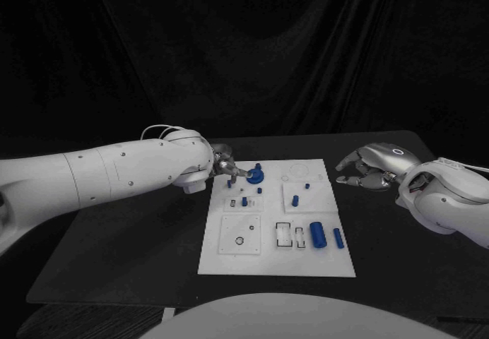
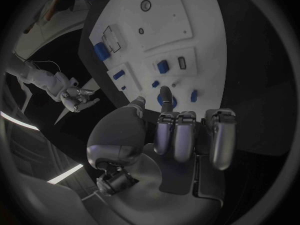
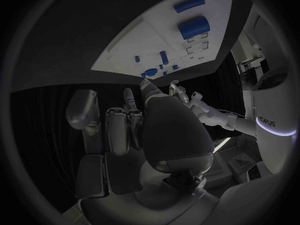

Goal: Assemble the parts on the task board

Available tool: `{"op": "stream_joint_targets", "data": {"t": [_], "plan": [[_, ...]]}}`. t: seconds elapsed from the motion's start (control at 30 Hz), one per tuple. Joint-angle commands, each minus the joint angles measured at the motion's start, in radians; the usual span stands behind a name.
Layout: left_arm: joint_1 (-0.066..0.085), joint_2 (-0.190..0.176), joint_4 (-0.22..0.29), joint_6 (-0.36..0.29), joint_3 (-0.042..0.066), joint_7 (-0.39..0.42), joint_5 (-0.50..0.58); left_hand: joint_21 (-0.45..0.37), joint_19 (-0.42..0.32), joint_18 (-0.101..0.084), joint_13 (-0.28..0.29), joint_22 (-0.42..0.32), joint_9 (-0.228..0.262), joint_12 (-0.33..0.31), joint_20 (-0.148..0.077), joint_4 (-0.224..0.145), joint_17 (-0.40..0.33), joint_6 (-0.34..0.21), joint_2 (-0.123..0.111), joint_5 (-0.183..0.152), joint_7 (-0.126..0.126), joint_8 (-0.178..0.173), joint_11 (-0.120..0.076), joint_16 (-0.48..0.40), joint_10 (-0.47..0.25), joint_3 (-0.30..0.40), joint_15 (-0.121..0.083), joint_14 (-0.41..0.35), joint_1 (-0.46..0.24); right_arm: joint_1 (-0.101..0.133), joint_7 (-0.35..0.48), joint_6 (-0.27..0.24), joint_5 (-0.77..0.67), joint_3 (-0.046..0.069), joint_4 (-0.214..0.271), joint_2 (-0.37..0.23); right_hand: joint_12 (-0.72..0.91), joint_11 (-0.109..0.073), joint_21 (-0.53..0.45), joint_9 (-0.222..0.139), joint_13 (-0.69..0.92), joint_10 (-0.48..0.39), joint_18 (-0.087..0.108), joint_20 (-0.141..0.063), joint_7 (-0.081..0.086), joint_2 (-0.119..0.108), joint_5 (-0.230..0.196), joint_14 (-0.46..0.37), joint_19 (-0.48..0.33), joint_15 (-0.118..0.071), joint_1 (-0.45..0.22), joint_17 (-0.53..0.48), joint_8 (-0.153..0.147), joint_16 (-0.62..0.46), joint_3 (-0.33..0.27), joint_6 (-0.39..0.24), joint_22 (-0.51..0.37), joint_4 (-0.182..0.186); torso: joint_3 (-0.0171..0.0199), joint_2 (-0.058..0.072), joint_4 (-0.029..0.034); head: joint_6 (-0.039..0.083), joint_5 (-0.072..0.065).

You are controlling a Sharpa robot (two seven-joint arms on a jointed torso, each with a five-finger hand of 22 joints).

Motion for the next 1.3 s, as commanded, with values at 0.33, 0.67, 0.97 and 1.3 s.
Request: {"op": "stream_joint_targets", "data": {"t": [0.33,0.67,0.97,1.3], "plan": [[0.058,0.002,-0.073,0.064,0.001,0.022,-0.07,-0.006,0.059,0.004,0.263,0.22,0.005,0.004,-0.001,-0.014,0.264,-0.055,0.017,-0.001,0.01,-0.036,0.003,0.003,0.105,-0.014,0.002,0.104,0.08,-0.008,0.003,-0.011,-0.003,0.001,-0.005,0.005,-0.007,0.002,0.001,0.001,0.137,0.002,0.017,-0.001,-0.002,0.003,0.007,0.063,0.002,0.001,0.005,0.154,-0.007,-0.003,0.004,0.01,0.134,-0.004,-0.0001,0.001,0.0004,0.0,0.011],[0.047,0.057,-0.197,0.105,0.001,0.011,-0.071,-0.009,0.056,0.005,0.263,0.218,0.006,0.004,0.001,-0.016,0.264,-0.06,0.022,0.0,0.013,-0.041,0.006,0.003,0.105,-0.013,0.004,0.104,0.088,-0.024,0.055,-0.069,-0.003,0.001,0.004,0.002,-0.001,0.003,0.014,0.005,0.142,0.011,0.014,-0.002,0.0,0.011,0.034,0.067,0.01,0.001,-0.001,0.161,-0.002,0.005,0.009,0.033,0.139,0.001,-0.0077,0.015,0.0009,0.0,0.013],[0.012,0.095,-0.272,0.101,0.001,0.045,-0.071,-0.017,0.048,0.008,0.263,0.213,0.024,0.004,0.007,0.0,0.264,-0.056,0.031,-0.025,0.016,-0.034,0.01,0.003,0.105,-0.028,0.01,0.104,0.073,-0.029,0.115,-0.132,-0.003,0.001,0.011,-0.004,0.008,0.001,0.036,0.008,0.149,0.021,0.01,-0.004,-0.003,0.023,0.087,0.073,0.023,-0.002,-0.008,0.171,0.0,0.017,0.021,0.055,0.145,0.01,-0.0111,0.026,0.0009,0.0,0.017],[-0.017,0.11,-0.304,0.114,0.001,0.05,-0.071,-0.019,0.047,0.008,0.263,0.213,0.021,0.004,0.01,0.01,0.264,-0.063,0.034,-0.043,0.019,-0.045,0.013,0.003,0.105,-0.038,0.012,0.104,0.064,-0.033,0.143,-0.125,0.054,0.001,0.012,-0.009,0.0,0.004,0.022,0.008,0.141,0.017,0.012,-0.004,-0.002,0.031,0.107,0.071,0.021,0.0,-0.012,0.165,-0.002,0.011,0.029,0.063,0.143,0.016,-0.0111,0.026,0.0009,0.0,0.023]]}}
